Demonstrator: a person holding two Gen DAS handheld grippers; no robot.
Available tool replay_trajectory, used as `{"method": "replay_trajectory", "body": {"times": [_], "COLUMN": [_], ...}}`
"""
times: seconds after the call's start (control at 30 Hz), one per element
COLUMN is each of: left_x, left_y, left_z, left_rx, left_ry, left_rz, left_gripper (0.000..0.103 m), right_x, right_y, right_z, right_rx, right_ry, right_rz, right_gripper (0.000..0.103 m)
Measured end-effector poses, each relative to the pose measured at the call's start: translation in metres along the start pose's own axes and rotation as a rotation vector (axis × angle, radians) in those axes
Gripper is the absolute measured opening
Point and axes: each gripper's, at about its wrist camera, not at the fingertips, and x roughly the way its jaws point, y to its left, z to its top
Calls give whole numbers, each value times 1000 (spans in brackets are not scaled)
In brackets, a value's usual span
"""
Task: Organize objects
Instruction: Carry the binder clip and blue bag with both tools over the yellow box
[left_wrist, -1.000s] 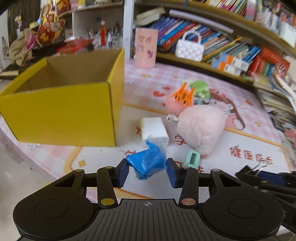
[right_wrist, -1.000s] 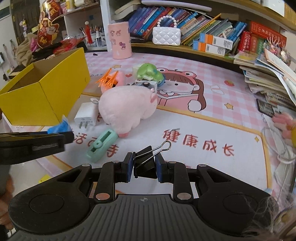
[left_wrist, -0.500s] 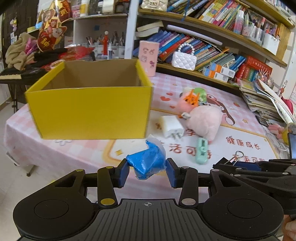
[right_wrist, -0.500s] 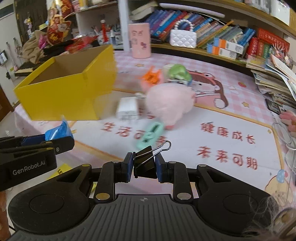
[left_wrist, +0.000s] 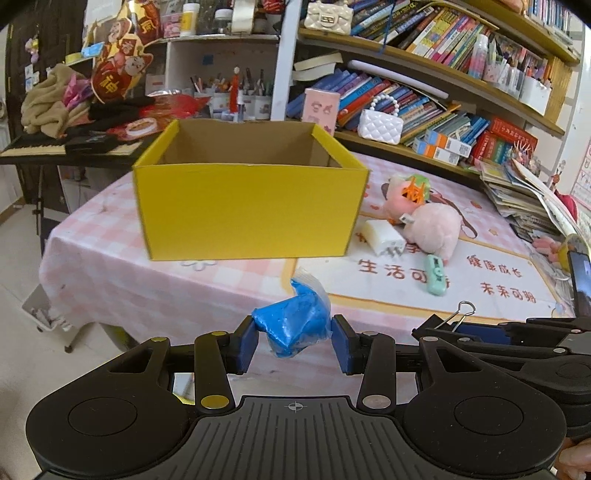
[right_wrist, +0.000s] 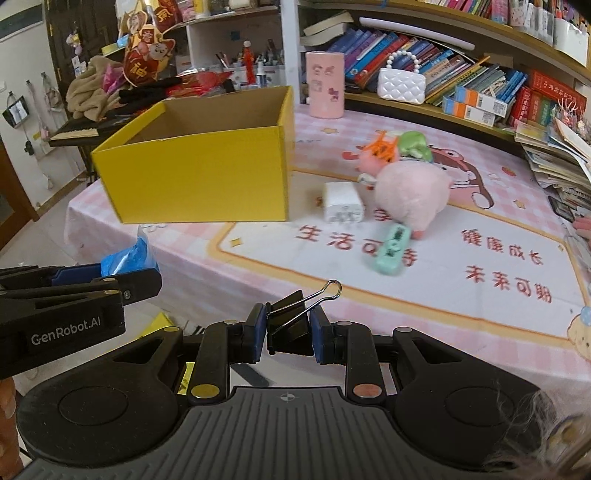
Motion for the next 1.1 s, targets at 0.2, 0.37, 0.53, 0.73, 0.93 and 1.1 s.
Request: {"method": "replay_trajectory", "body": {"times": [0.2,0.37,0.53,0.73,0.93,1.1], "left_x": [-15,-22,-26,-26,-26,-20], "left_y": [25,37,43,51,56,54], "left_z": [-6,-7,-6,-1,5,12], "left_rx": [1,5,5,-9,-26,-10], "left_ry": [-12,-29,-46,-75,-91,-111], "left_rz": [0,-2,-15,-23,-23,-20], "left_gripper": [41,41,41,41,41,41], "right_x": [-2,-3,-6,-7,-4,1], "right_y": [32,50,60,67,72,72], "right_z": [-5,-6,-4,0,5,16], "right_rx": [-10,-23,-38,-72,-106,-99], "right_ry": [-14,-28,-42,-56,-30,-26], "right_rz": [22,28,15,4,3,-6], "right_gripper": [23,23,23,23,23,23]}}
